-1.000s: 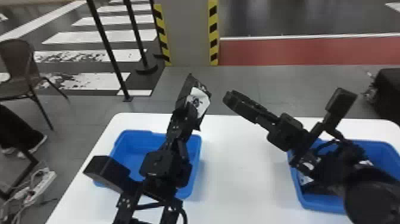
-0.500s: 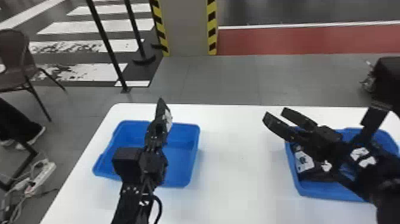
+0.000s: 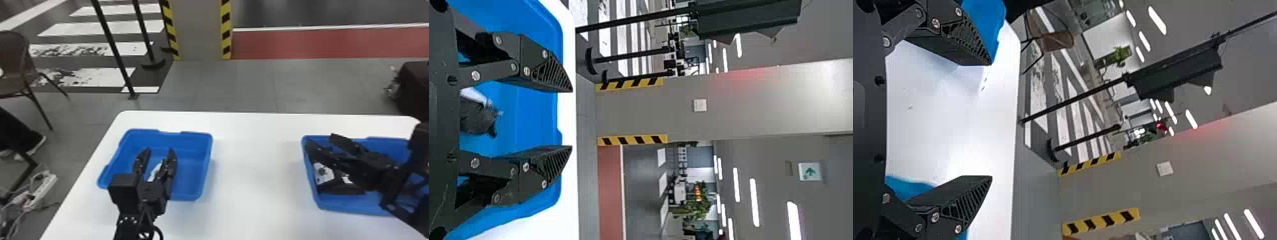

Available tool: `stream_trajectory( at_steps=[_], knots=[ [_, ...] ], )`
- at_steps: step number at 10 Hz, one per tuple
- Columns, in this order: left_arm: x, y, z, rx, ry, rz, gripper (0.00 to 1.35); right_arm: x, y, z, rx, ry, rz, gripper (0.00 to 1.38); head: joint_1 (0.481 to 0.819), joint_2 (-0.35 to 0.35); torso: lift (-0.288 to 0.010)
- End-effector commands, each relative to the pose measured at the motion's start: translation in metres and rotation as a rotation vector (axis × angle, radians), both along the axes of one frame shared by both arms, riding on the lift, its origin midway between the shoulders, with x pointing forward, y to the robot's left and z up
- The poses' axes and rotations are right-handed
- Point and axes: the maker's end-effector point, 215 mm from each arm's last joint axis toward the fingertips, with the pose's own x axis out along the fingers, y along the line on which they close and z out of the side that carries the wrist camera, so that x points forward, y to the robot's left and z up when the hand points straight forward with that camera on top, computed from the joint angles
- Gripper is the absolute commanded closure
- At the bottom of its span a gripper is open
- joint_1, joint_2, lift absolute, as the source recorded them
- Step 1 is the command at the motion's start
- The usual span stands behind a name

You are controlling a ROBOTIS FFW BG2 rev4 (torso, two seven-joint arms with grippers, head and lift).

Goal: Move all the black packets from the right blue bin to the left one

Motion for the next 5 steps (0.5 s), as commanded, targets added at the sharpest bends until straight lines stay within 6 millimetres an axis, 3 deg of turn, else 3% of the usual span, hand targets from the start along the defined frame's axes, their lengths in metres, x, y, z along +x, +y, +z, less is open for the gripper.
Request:
stream_trajectory(
  at_steps=[1,3,5],
  knots=[
    [-0.007,-0.008,0.016,-0.078,-0.067,-0.016,0.11,-0.016,-0.043,-0.03,-0.082,0.08,-0.084,0.23,0.695,0.091,-0.11],
    [-0.012,-0.012,0.03,-0.101,-0.121,-0.022,0.11,-0.035,-0.083,-0.059,-0.167,0.164,-0.173,0.23,0.695,0.024,-0.11],
    [-0.01,-0.012,0.027,-0.098,-0.111,-0.023,0.11,-0.041,-0.09,-0.067,-0.199,0.19,-0.182,0.23,0.695,-0.026,-0.11]
  ],
)
